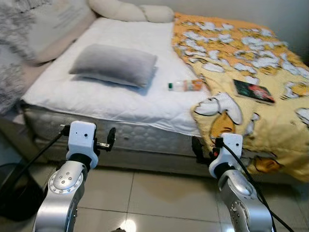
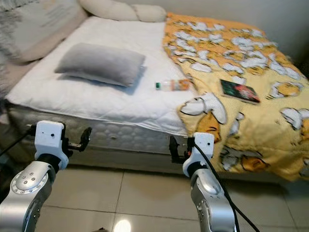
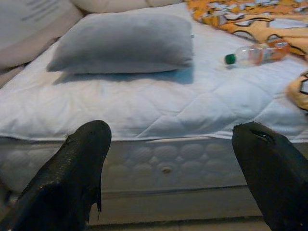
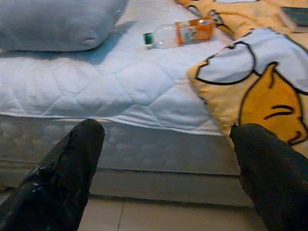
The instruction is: Clean up the room
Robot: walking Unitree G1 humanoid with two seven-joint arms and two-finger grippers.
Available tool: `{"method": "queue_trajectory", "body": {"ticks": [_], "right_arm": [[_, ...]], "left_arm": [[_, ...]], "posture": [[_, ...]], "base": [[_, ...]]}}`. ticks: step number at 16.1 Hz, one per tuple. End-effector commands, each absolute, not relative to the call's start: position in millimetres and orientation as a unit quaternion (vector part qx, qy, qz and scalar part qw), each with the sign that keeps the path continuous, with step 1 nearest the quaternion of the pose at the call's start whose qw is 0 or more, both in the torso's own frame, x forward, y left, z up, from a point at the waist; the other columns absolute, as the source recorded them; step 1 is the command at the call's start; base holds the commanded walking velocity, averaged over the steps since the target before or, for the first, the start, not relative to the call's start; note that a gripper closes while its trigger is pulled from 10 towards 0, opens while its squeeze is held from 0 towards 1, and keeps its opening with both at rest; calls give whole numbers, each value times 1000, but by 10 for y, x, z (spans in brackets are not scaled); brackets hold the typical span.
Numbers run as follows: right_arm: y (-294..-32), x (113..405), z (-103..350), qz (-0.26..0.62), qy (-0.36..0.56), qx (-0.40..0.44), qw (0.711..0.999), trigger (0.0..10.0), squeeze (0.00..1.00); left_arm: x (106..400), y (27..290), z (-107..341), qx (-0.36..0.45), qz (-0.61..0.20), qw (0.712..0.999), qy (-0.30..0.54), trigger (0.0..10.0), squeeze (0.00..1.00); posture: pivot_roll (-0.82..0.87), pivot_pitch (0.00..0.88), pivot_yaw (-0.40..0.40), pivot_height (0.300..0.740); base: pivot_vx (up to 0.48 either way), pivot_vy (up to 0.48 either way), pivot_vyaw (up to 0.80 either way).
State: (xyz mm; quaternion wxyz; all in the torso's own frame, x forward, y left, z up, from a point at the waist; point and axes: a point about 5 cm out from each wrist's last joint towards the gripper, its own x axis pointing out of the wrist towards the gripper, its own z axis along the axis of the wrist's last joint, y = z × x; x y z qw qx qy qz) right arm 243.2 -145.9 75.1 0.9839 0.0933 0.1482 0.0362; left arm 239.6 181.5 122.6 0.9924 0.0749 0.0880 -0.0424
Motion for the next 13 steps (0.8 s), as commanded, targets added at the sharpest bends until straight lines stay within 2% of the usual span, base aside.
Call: {"method": "queue_trajectory", "body": {"ticks": [1,13], "right_arm": [[-1499,2456,782,34,143,94,985,10000,0],[-1482,2503,822,48,135,89,986,10000,0]], "left_arm": [[2405,1763,1276,77,-54,993,76,10000,0],[2415,1741,1306,74,-55,993,72,10000,0]], "posture": [[75,0,-36,740],[75,0,-42,740]], "base": [[296,0,0],[358,0,0]]}}
